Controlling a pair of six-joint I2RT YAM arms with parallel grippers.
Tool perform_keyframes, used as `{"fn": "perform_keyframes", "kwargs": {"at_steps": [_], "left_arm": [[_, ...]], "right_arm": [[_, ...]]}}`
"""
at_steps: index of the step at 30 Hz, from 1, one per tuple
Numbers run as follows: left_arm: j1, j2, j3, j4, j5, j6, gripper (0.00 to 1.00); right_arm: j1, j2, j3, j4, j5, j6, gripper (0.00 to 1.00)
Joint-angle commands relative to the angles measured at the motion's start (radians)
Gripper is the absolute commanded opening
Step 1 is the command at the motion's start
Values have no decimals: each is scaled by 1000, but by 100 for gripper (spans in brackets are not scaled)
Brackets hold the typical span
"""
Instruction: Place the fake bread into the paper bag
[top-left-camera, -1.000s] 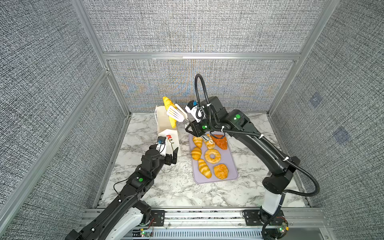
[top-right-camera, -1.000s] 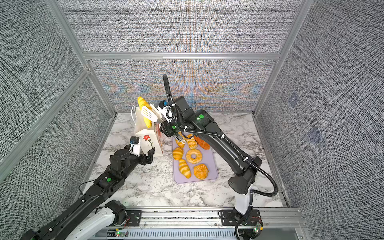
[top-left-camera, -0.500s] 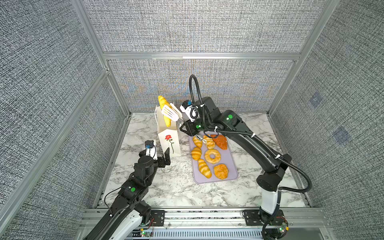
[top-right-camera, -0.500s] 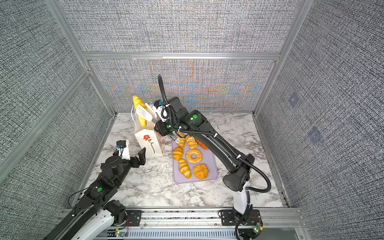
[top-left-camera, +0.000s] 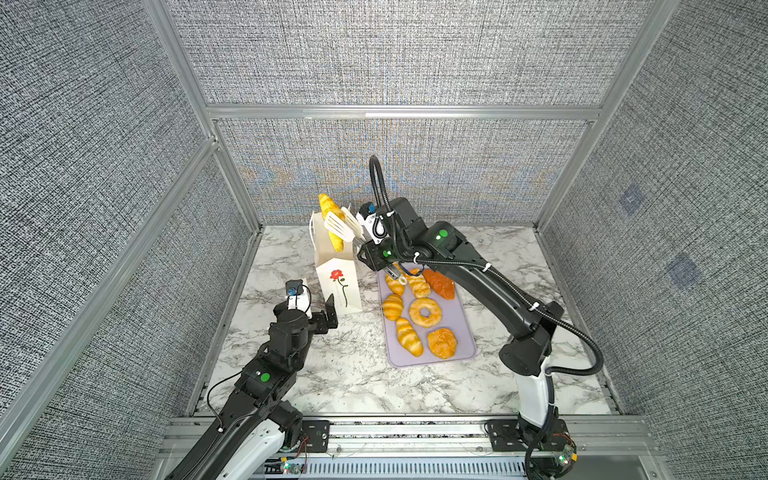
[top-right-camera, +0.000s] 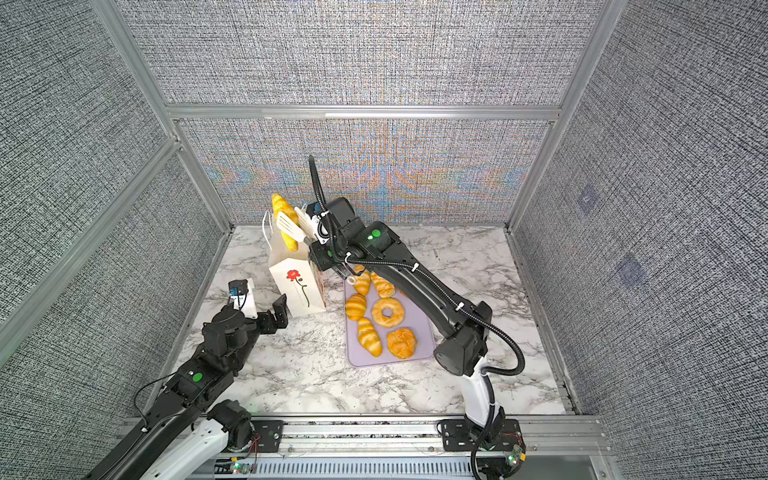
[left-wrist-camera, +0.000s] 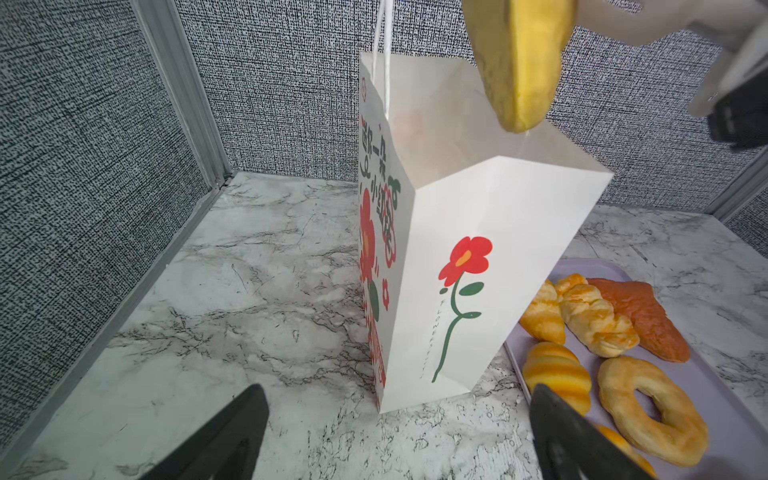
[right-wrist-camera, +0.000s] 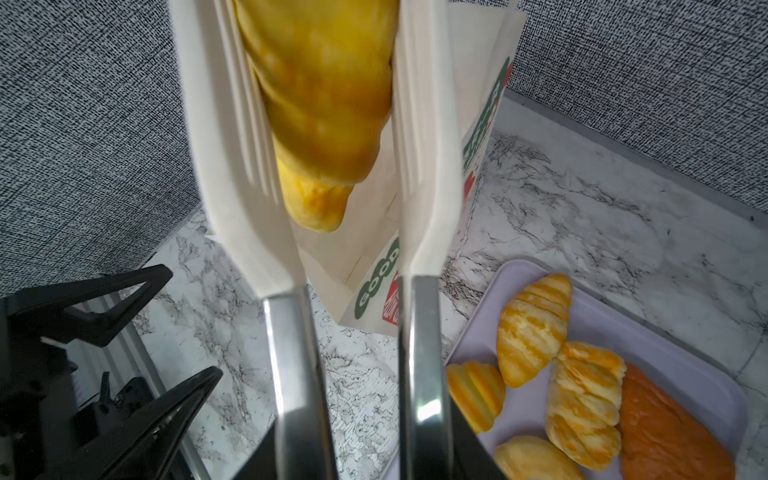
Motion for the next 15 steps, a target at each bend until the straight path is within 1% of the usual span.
{"fn": "perform_keyframes", "kwargs": {"at_steps": [1,5,9,15], "left_arm": [[2,6,16,-12,-6,-6,99],[1,7,40,-24,-25,-9,99],[3,29,98,-64,-33,-15,99],[3,60,178,-102,-44,-1,99]], "right_arm": [[1,8,11,46,29,2,45],[1,9,10,26,53,-4,58],[1,-4,10,15,71,-16,66],[1,-27,5,2,79,-26,68]]}}
